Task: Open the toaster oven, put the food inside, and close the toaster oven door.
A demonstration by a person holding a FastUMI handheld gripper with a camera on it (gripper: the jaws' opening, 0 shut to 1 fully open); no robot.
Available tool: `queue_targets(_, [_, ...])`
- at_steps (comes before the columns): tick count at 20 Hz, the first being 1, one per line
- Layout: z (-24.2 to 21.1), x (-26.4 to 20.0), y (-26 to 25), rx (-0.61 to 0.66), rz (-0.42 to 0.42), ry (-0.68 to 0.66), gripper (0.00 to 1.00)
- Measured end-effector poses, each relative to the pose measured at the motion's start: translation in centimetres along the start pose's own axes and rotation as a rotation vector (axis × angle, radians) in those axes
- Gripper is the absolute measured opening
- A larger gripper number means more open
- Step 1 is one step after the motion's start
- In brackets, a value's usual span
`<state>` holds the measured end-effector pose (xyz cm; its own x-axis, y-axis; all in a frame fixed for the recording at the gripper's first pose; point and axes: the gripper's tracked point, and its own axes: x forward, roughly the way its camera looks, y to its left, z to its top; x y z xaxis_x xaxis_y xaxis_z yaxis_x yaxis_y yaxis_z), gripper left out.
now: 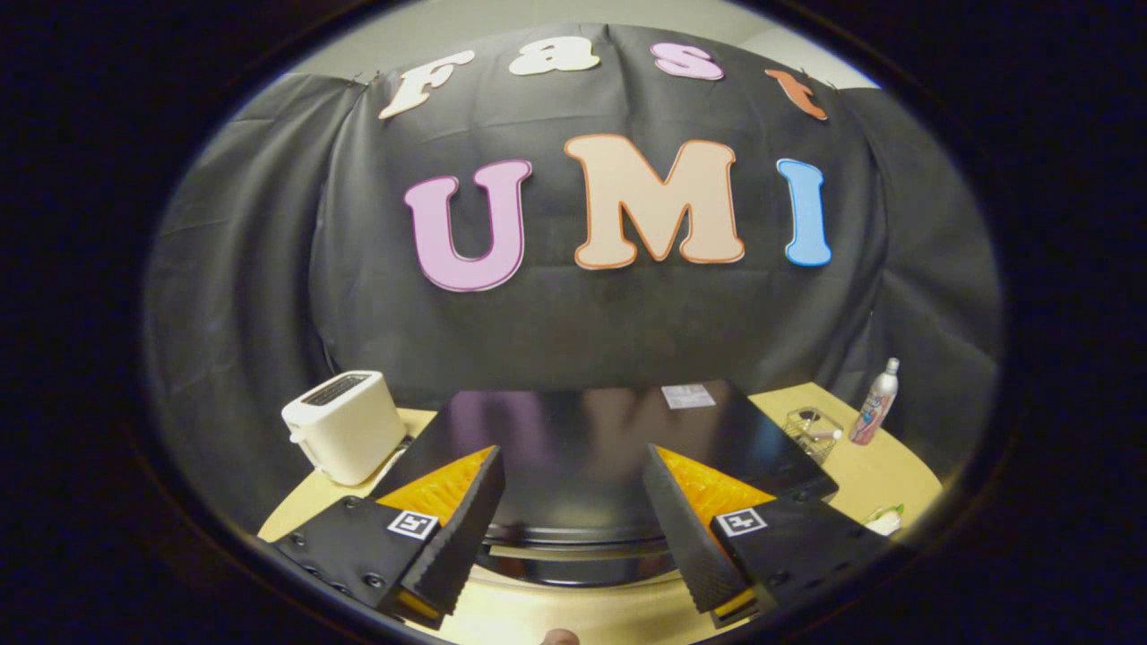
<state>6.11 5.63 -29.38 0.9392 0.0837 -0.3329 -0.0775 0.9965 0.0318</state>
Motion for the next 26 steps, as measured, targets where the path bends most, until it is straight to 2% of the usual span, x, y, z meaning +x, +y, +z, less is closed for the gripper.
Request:
queue_targets(2, [-1.8,0.1,0.2,0.001,0.004,0.028,0.97])
queue_targets(11, [-2.8,-1.9,0.3,-0.012,-0.041,-0.061,0.97])
queue_targets(19, [-5.0,-7.0,0.3,-0.018,-0.068,-0.061,0.97])
queue_targets(26, [-10.1,-12.1,-0.2,-0.030,-0.081,0.031,0.97])
